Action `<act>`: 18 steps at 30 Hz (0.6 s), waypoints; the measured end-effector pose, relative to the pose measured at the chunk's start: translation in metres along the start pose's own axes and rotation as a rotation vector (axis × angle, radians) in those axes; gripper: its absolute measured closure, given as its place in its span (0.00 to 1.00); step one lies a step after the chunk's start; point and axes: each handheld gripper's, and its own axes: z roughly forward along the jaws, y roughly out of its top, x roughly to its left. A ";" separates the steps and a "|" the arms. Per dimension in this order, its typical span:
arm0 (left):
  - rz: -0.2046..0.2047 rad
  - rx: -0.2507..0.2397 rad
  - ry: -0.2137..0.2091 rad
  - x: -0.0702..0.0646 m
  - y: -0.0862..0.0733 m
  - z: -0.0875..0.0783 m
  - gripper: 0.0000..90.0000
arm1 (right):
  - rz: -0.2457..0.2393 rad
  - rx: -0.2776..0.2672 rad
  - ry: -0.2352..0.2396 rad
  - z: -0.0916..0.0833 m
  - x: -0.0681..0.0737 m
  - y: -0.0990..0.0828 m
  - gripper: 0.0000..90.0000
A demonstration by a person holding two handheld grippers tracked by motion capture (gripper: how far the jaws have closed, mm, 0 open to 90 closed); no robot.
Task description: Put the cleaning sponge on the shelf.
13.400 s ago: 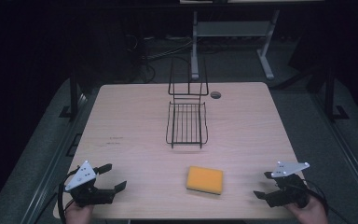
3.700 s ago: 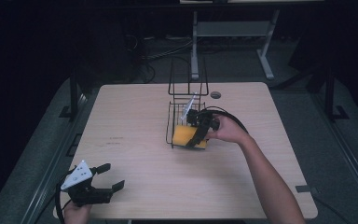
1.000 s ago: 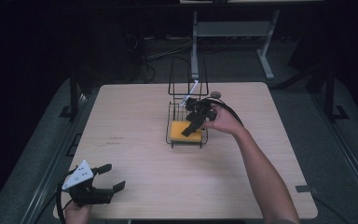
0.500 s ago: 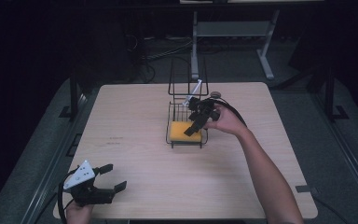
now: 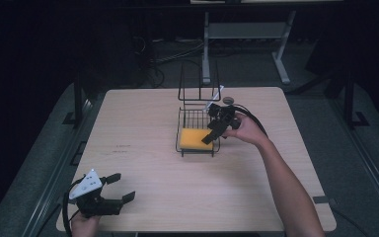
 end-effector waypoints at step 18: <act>0.014 0.009 -0.005 -0.003 0.001 0.002 0.16 | 0.096 -0.069 -0.002 -0.019 -0.003 -0.055 0.20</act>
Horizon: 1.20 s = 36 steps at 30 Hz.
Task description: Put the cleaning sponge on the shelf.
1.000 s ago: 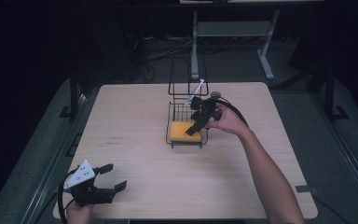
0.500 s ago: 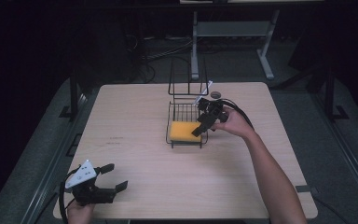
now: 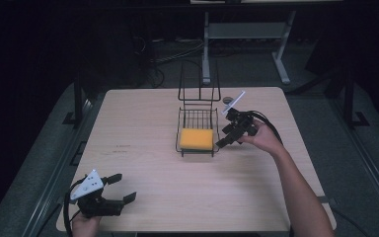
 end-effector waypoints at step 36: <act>0.016 0.009 0.006 -0.002 0.000 -0.001 0.16 | 0.002 -0.037 -0.054 -0.022 0.035 -0.075 0.20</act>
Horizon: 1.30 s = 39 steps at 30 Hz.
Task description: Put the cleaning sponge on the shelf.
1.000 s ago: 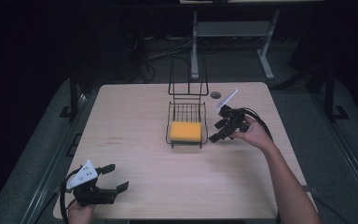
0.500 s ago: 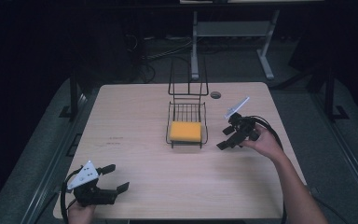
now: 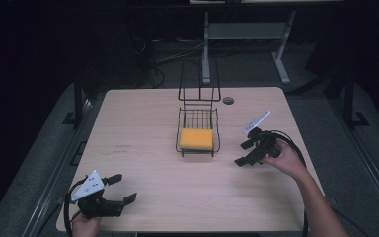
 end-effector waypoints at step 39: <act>-0.004 -0.005 0.004 0.000 -0.001 -0.001 0.16 | 0.009 0.029 -0.055 -0.010 0.031 -0.047 0.20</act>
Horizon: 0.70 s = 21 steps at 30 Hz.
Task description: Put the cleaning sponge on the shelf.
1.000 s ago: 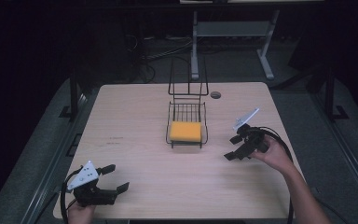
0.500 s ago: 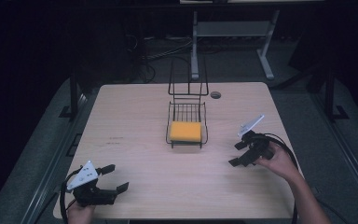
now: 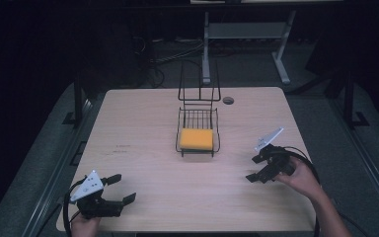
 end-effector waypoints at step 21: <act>0.000 0.007 -0.005 -0.002 0.000 0.001 0.16 | 0.008 -0.002 -0.043 0.001 0.021 -0.030 0.19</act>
